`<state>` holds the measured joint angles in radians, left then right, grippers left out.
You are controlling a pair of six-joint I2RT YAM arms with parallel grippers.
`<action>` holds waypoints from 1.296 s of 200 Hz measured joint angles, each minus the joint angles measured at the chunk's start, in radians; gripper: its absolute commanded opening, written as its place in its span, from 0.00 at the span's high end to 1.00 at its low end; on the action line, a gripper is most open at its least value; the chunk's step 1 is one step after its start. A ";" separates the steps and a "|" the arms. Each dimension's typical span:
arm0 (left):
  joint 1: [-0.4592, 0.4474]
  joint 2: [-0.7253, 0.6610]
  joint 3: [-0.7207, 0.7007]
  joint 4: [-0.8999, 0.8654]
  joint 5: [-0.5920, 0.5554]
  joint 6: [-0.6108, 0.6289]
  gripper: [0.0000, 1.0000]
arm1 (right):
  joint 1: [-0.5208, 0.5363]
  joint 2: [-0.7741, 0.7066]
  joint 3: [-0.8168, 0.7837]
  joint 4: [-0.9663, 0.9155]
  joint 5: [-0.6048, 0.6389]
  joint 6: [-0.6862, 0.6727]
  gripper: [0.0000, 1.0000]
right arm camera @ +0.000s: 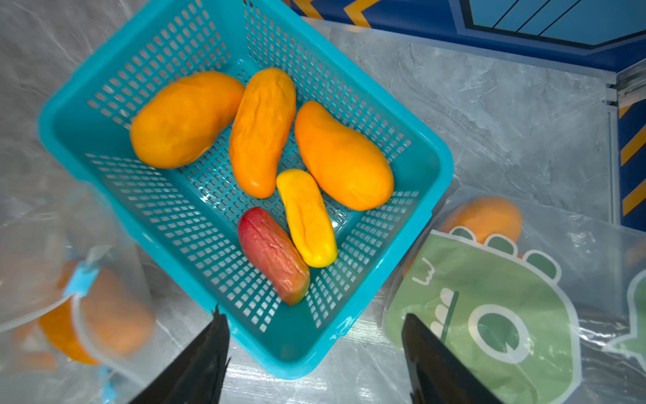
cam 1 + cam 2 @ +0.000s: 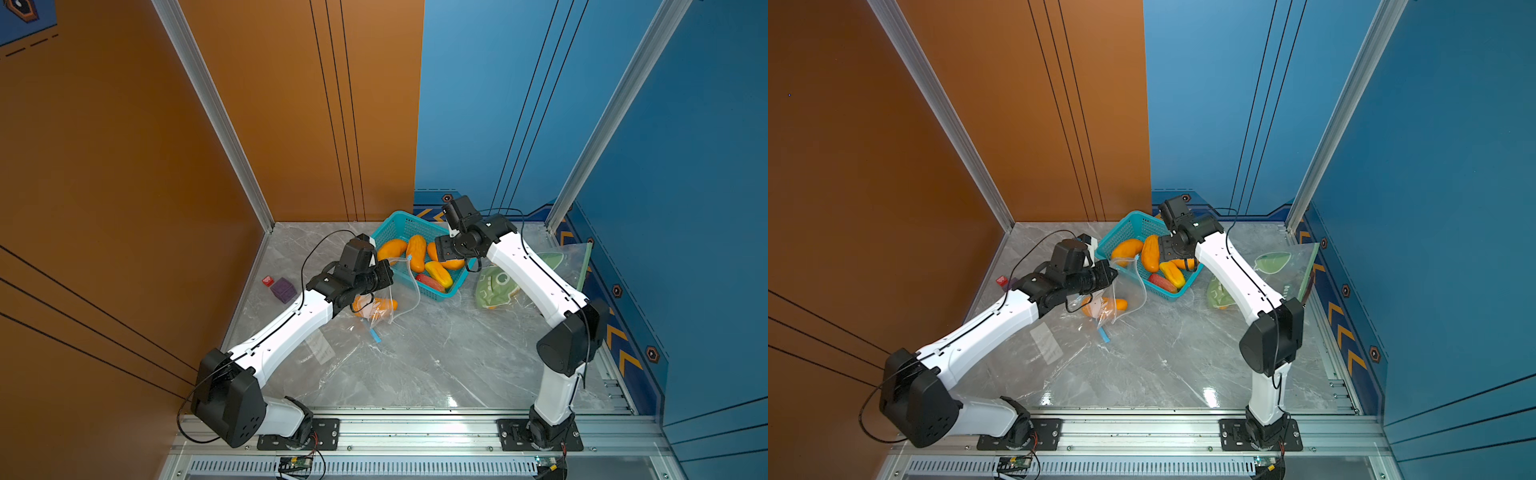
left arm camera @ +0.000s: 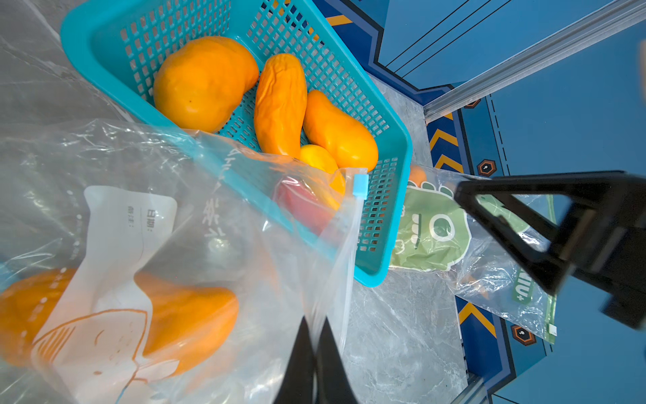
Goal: Place the mango in a zip-top bag and seal the zipper
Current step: Pick up the mango from the basket.
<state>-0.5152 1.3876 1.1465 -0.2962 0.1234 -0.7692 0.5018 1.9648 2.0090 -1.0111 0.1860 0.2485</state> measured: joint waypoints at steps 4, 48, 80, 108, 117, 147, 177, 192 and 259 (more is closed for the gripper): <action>0.000 -0.001 0.000 0.000 -0.001 0.000 1.00 | -0.006 0.029 0.017 0.000 0.002 -0.015 0.21; 0.000 -0.002 0.000 0.000 -0.004 0.000 1.00 | -0.055 0.286 0.170 0.000 -0.007 -0.121 0.21; 0.000 -0.002 0.000 0.000 -0.004 0.000 1.00 | -0.083 0.360 0.206 -0.002 -0.010 -0.158 0.20; 0.000 -0.002 0.000 0.000 -0.003 0.001 1.00 | -0.091 0.388 0.235 -0.002 -0.002 -0.192 0.20; 0.000 -0.002 0.000 0.000 -0.003 0.002 1.00 | -0.090 0.396 0.249 -0.003 0.003 -0.201 0.19; 0.000 -0.002 0.000 0.000 -0.003 0.006 1.00 | -0.089 0.424 0.293 -0.002 0.031 -0.227 0.17; 0.000 -0.002 0.000 0.000 -0.003 0.013 1.00 | -0.090 0.449 0.301 -0.003 0.034 -0.242 0.18; 0.001 -0.002 0.000 0.000 -0.003 0.018 1.00 | -0.091 0.460 0.301 -0.005 0.017 -0.245 0.20; 0.017 -0.002 0.000 0.000 0.000 0.020 1.00 | -0.092 0.463 0.301 -0.010 -0.112 -0.245 0.18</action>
<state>-0.4984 1.3861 1.1465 -0.2958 0.1238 -0.7490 0.4103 2.4279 2.3100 -1.0214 0.0742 0.0040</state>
